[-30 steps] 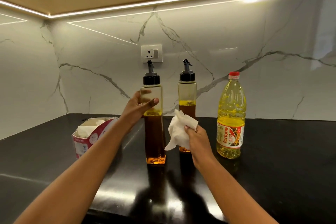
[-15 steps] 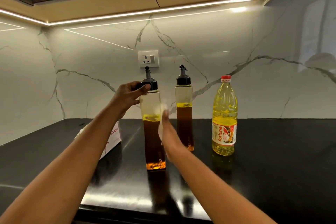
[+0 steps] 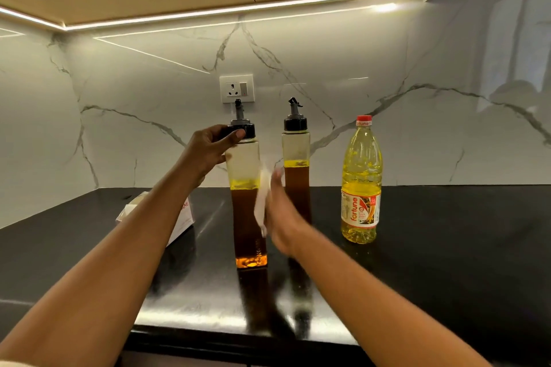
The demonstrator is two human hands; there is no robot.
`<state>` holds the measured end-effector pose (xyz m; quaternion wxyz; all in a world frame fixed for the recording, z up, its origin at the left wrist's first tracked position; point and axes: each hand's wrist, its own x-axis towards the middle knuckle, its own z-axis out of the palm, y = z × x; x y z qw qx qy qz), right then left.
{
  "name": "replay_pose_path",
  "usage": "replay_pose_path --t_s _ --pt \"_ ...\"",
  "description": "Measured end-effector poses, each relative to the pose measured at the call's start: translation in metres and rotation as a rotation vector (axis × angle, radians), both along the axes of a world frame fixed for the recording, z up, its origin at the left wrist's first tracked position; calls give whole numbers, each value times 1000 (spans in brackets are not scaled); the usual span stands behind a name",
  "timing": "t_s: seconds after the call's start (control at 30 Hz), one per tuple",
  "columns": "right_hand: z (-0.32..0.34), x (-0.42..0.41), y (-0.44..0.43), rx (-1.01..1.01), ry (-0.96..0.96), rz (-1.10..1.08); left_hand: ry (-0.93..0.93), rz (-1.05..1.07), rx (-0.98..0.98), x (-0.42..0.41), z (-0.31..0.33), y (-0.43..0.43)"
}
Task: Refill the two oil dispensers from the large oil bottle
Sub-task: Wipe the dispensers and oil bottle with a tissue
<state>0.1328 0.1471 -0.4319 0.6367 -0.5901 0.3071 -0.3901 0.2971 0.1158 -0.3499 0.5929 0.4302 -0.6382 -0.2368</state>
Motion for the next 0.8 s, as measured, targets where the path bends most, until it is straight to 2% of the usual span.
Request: replay_pose_path --t_s 0.07,0.13,0.3,0.37,0.43,0.53,0.63,0.73,0.8 --pt "-41 -5 8 180 75 26 -2 -6 -1 -1 0 0" --pt "-46 -5 9 274 67 9 -8 -6 -6 -1 1 2" --pt "43 12 -4 -110 -93 -21 -13 -1 -19 1 -1 3" --pt "59 15 -8 -214 -115 -30 -24 4 -29 2 -2 4" --pt "40 12 -8 -219 -44 -29 -10 3 -30 1 -2 2" --pt "-34 -2 -9 -89 188 -23 -2 -26 8 3 -1 0" --pt "-72 -11 -16 -102 307 -8 37 -189 92 5 0 -2" --pt "-62 -1 -24 -219 329 -193 69 -287 111 5 4 -4" --pt "-57 9 -24 -338 428 -400 22 -189 40 3 7 -2"
